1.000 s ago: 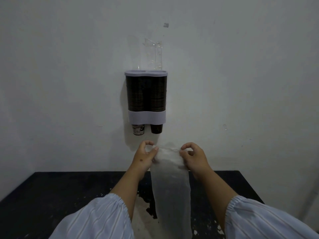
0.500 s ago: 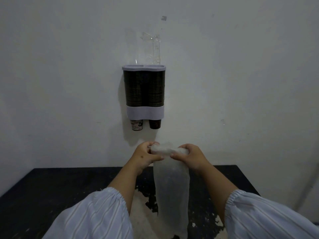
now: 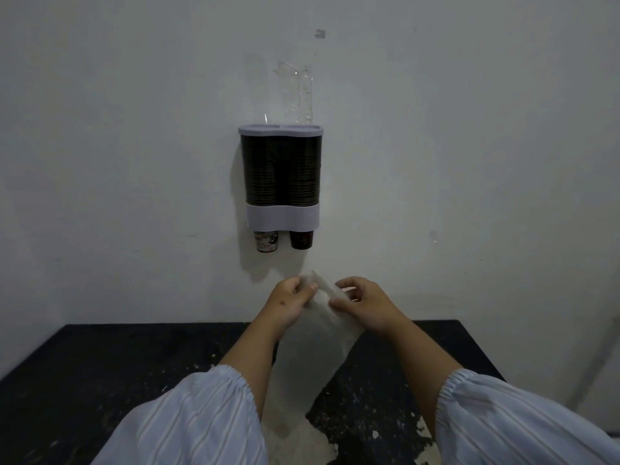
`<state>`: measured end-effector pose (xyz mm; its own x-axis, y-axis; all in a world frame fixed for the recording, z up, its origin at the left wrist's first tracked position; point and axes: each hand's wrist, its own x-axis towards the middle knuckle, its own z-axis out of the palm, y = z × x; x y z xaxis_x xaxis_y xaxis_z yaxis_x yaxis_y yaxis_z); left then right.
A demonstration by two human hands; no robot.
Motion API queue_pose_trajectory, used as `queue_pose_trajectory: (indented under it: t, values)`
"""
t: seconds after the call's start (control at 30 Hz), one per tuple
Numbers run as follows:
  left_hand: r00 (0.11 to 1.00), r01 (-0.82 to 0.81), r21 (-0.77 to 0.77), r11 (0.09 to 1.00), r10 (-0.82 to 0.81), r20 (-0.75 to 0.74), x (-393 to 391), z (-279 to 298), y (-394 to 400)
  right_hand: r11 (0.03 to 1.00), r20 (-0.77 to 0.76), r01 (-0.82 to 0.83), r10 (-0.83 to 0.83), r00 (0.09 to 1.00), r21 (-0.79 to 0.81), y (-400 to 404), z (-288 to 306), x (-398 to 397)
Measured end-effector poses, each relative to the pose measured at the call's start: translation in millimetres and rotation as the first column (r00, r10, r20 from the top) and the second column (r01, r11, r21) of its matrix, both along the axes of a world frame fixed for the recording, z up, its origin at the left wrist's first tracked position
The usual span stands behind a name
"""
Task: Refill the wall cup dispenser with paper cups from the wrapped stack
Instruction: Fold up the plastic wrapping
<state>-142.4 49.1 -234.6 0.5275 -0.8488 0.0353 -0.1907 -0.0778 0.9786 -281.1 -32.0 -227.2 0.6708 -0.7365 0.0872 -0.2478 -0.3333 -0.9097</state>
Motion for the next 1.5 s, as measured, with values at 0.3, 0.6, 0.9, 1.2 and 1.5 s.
queue_pose_trajectory:
  t: [0.3,0.6,0.9,1.2,1.5]
  values:
    - [0.921,-0.318,0.004,0.948,0.308,0.24,-25.0,-10.5,-9.3,0.949,-0.006,0.288,-0.291,0.957,-0.13,-4.5,-6.6,5.1]
    - [0.967,-0.241,0.116,0.964,0.249,-0.054,-58.5,-5.8,-12.2,0.959,0.079,0.266,-0.274,0.958,0.099,6.5,0.3,11.4]
    - [0.915,-0.219,-0.015,0.976,0.2,-0.351,-61.2,4.7,-6.5,0.98,0.066,0.124,-0.136,0.989,0.157,18.8,4.9,14.8]
    - [0.938,-0.231,-0.147,0.962,0.18,-0.296,-54.6,-1.1,-9.8,0.947,0.145,0.082,-0.132,0.981,0.31,19.3,5.0,12.9]
    - [0.775,-0.264,-0.031,0.964,0.193,-0.602,-51.1,-16.8,-21.3,0.765,0.302,-0.03,-0.219,0.928,0.644,18.2,15.1,18.8]
